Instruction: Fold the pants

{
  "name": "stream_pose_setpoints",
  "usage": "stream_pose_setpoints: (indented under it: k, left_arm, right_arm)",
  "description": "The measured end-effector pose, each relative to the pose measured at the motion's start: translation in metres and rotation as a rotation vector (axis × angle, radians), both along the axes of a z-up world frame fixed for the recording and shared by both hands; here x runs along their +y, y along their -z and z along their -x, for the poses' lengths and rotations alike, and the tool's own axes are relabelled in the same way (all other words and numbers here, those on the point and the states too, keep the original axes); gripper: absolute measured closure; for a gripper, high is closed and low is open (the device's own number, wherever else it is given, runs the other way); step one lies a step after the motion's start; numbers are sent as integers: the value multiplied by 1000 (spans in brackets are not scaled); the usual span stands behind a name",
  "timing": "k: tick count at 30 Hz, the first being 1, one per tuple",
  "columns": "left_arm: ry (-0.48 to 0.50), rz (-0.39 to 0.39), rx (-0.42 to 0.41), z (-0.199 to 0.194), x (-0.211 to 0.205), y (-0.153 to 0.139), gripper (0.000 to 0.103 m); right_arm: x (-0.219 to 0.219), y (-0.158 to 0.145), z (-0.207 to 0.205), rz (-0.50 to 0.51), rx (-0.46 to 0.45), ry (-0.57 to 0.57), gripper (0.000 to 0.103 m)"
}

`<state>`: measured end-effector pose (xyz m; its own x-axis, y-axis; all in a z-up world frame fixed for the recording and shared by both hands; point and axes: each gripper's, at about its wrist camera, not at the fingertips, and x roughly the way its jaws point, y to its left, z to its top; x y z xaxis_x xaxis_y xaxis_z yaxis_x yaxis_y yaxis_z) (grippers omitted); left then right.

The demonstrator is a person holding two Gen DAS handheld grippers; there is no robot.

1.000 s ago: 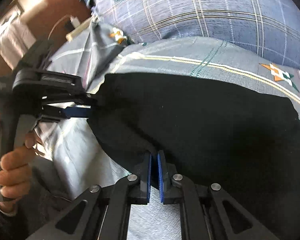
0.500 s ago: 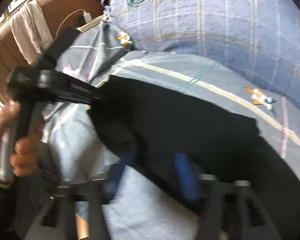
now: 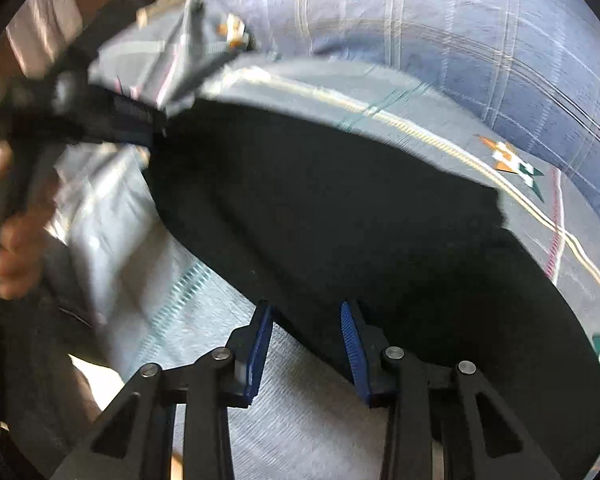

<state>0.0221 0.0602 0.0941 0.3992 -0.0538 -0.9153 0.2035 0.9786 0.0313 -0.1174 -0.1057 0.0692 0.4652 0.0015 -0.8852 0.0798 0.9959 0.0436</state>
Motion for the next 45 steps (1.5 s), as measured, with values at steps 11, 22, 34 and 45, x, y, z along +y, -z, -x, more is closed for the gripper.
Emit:
stream_pose_setpoints:
  k: [11, 22, 34, 45]
  left_arm:
    - [333, 87, -232, 111, -76, -15, 28]
    - [799, 205, -143, 234, -219, -17, 28]
    - [1167, 74, -104, 346, -347, 35, 28]
    - [1119, 272, -31, 318, -354, 23, 93]
  right_arm:
    - [-115, -73, 131, -71, -368, 566, 37]
    - [-241, -91, 279, -249, -505, 1011, 37]
    - [-291, -44, 324, -524, -479, 1006, 37]
    - [-316, -15, 306, -727, -459, 947, 37]
